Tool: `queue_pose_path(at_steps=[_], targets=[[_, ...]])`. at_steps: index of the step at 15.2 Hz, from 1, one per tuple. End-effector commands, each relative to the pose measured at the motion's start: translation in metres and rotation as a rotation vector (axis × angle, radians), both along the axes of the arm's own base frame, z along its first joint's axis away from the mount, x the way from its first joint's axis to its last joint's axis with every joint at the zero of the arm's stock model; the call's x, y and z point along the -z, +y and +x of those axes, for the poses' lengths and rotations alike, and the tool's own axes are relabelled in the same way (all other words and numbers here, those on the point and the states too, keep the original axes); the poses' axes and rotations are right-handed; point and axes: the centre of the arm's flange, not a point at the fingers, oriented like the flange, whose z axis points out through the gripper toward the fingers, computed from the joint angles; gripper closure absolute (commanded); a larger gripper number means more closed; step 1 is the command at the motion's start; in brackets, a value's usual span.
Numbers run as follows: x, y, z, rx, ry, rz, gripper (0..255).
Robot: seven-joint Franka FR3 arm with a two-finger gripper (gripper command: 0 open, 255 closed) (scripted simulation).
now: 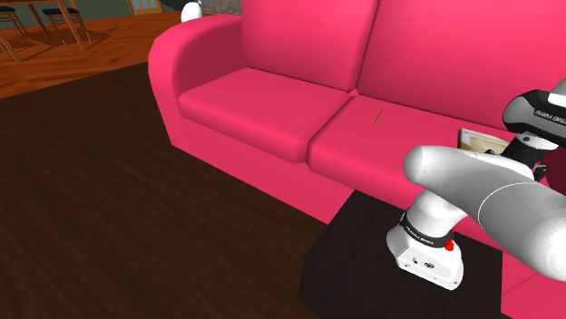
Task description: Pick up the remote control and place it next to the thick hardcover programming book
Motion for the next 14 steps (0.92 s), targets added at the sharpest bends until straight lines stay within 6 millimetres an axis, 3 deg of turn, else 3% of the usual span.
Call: queue_pose_path(at_steps=[1, 2, 6, 14], targets=[[0.000, 0.000, 0.000, 0.000, 0.000, 0.000, 0], [0.000, 0.000, 0.000, 0.000, 0.000, 0.000, 0], [-0.050, 0.000, -0.001, 0.000, 0.000, 0.000, 0], [-0.050, 0.000, -0.001, 0.000, 0.000, 0.000, 0]])
